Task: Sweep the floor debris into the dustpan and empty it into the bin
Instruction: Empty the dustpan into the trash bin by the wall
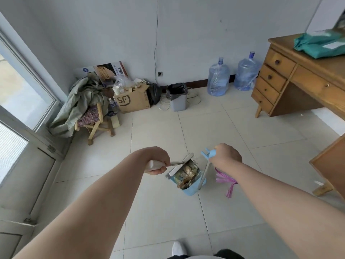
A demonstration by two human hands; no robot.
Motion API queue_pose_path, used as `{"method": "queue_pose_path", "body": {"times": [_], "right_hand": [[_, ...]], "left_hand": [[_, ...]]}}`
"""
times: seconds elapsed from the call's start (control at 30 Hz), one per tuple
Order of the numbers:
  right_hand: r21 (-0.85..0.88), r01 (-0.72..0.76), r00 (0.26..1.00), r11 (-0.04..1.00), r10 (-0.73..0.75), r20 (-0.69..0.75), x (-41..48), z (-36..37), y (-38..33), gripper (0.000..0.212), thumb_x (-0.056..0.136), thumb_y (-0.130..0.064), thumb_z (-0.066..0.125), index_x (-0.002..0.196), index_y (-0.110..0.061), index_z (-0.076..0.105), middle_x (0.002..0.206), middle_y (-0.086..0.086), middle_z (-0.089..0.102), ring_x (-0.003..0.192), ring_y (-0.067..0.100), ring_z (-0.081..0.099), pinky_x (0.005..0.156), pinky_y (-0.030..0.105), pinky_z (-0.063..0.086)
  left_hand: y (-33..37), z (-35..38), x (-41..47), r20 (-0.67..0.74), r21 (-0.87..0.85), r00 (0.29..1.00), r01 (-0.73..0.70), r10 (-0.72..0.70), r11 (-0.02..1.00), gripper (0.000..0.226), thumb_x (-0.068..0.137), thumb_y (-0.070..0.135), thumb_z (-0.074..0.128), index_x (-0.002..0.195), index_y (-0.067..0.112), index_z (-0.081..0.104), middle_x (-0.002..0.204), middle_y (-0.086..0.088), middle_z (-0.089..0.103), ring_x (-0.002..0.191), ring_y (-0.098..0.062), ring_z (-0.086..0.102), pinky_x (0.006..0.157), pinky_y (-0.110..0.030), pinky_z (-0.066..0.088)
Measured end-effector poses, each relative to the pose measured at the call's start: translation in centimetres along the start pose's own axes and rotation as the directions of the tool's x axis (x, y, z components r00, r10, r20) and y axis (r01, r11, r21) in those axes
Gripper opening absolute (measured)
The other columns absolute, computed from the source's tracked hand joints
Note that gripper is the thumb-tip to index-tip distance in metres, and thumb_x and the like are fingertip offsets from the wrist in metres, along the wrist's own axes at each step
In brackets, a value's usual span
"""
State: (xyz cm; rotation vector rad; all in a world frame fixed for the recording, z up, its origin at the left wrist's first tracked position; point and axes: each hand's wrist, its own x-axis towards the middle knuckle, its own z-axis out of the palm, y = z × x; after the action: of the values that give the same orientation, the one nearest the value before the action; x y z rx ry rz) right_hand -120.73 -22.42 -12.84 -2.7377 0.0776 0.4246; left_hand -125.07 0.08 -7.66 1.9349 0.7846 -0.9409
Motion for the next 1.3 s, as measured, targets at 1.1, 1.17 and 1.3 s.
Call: {"method": "queue_pose_path", "body": {"times": [1.1, 1.17, 1.3], "right_hand": [[0.186, 0.029, 0.996, 0.982, -0.013, -0.089, 40.1, -14.5, -8.9, 0.032, 0.085, -0.025, 0.069, 0.114, -0.013, 0.065, 0.111, 0.010, 0.067, 0.101, 0.032, 0.064, 0.071, 0.026, 0.043], [0.194, 0.025, 0.996, 0.981, -0.006, -0.094, 42.0, -14.8, -10.1, 0.033, 0.085, -0.025, 0.069, 0.116, -0.014, 0.066, 0.113, 0.010, 0.067, 0.103, 0.032, 0.064, 0.073, 0.027, 0.043], [0.191, 0.025, 0.994, 0.981, -0.003, -0.111, 45.7, -15.9, -12.6, 0.024, 0.086, -0.024, 0.068, 0.108, -0.013, 0.068, 0.106, 0.010, 0.068, 0.095, 0.030, 0.064, 0.070, 0.027, 0.042]], "left_hand": [[33.8, -19.1, 18.3, -0.348, -0.374, 0.937, -0.109, -0.030, 0.921, 0.018, 0.090, 0.000, 0.052, 0.106, 0.006, 0.048, 0.102, -0.017, 0.050, 0.055, -0.018, 0.049, 0.034, -0.017, 0.043], [34.8, -20.9, 19.7, -0.348, -0.376, 0.937, -0.104, -0.036, 0.921, 0.010, 0.090, 0.000, 0.052, 0.098, 0.006, 0.049, 0.100, -0.016, 0.051, 0.055, -0.018, 0.050, 0.033, -0.017, 0.043], [36.6, -24.0, 22.8, -0.363, -0.327, 0.931, -0.091, -0.036, 0.941, 0.010, 0.091, 0.001, 0.050, 0.098, 0.007, 0.046, 0.098, -0.015, 0.052, 0.053, -0.016, 0.051, 0.033, -0.017, 0.044]]}}
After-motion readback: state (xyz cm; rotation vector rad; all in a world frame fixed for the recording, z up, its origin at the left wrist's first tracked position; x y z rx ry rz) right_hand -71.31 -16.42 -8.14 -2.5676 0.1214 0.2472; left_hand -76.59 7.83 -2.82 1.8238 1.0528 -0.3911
